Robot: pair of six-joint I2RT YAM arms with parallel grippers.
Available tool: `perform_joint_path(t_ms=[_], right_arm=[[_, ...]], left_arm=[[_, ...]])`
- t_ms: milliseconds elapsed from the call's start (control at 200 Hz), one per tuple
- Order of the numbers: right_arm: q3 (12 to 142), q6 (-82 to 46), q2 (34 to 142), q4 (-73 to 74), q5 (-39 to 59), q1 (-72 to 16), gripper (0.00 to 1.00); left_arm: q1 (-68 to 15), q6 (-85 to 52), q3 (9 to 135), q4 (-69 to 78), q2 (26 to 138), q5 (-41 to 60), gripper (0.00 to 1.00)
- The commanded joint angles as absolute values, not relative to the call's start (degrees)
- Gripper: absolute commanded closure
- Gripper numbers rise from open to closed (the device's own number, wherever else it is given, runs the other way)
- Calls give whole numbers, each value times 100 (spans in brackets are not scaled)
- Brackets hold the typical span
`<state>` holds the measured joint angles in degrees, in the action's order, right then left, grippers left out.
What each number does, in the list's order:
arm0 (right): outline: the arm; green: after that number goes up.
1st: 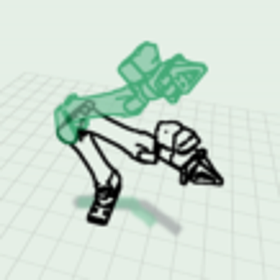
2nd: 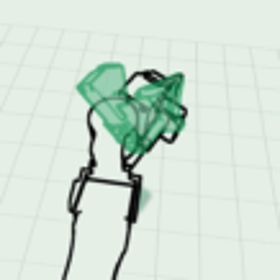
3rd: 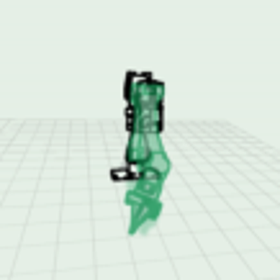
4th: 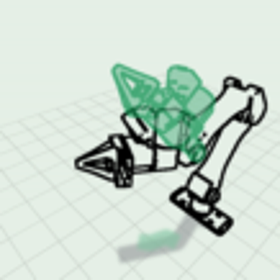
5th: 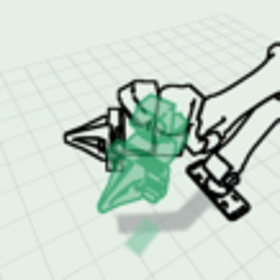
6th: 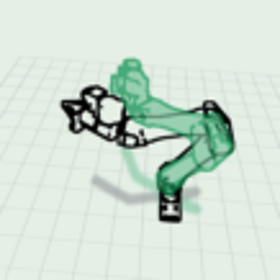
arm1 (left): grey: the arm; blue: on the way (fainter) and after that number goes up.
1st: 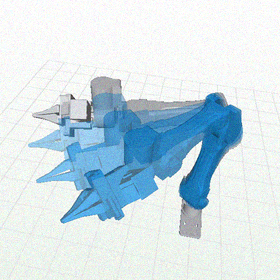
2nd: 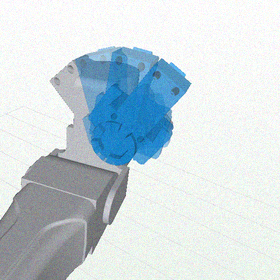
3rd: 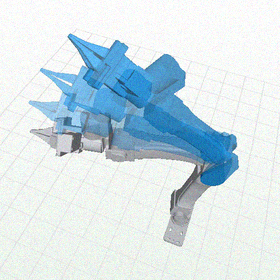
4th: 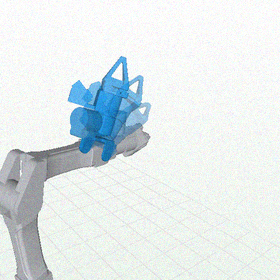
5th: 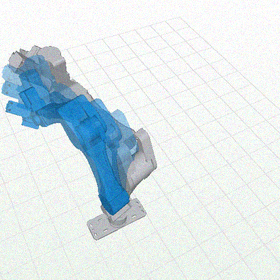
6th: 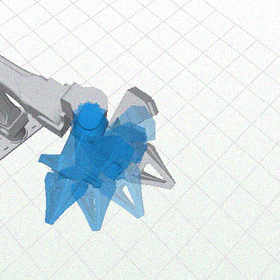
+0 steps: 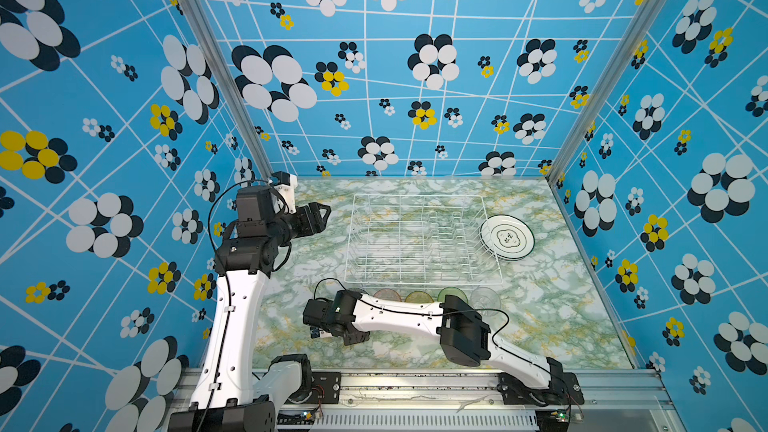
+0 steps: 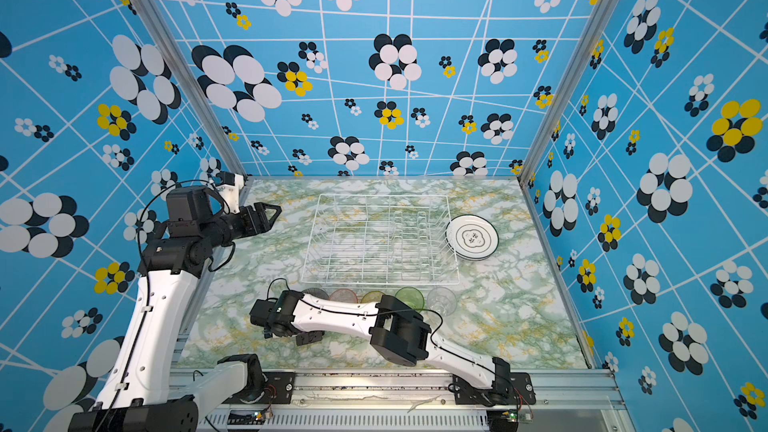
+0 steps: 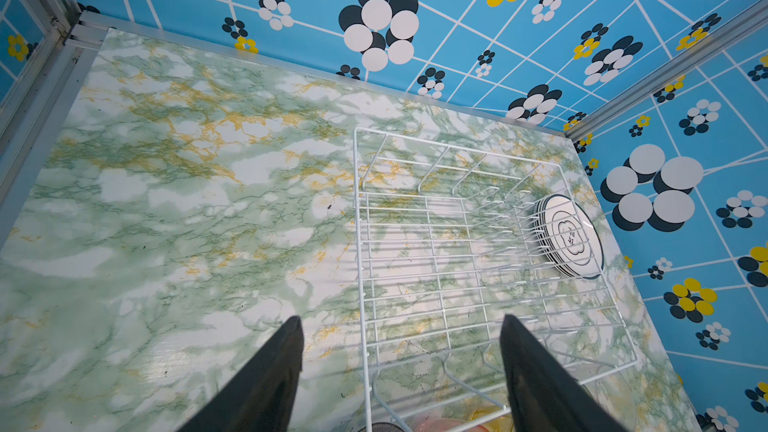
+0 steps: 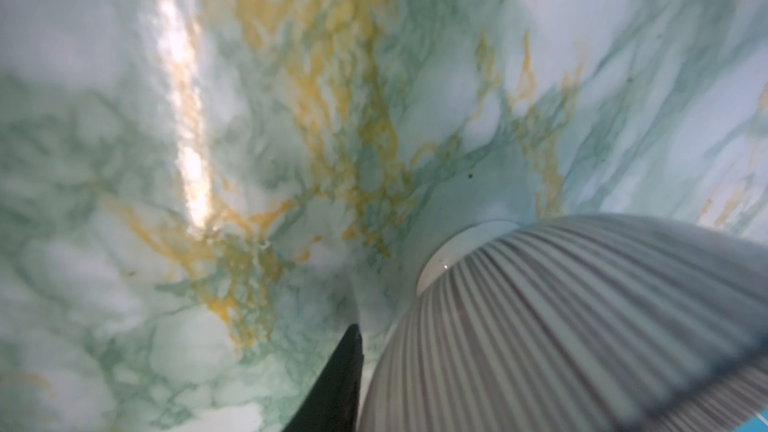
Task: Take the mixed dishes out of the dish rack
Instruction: 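Lower the bowl onto the table beside the pink glass and release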
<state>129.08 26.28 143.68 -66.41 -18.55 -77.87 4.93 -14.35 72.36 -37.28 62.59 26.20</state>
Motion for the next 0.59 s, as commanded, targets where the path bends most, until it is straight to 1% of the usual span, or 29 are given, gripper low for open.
perform_joint_path(t_ms=[0,220,400,490,590], right_arm=[[12688,2575,13950,-6568,-1595,-7780,56],[12112,2531,13184,-5973,-1341,-7781,52],[11575,2505,12509,-5487,-872,-7780,52],[11212,2498,11978,-5155,-619,-7775,52],[10778,2364,11461,-4766,-560,-7741,51]], left_arm=[[549,-1467,7121,-3656,6330,2712,24],[550,-1441,7084,-3656,6415,2707,24],[545,-1408,7015,-3639,6510,2642,24],[550,-1406,6968,-3607,6556,2584,24],[545,-1415,6826,-3457,6575,2473,24]])
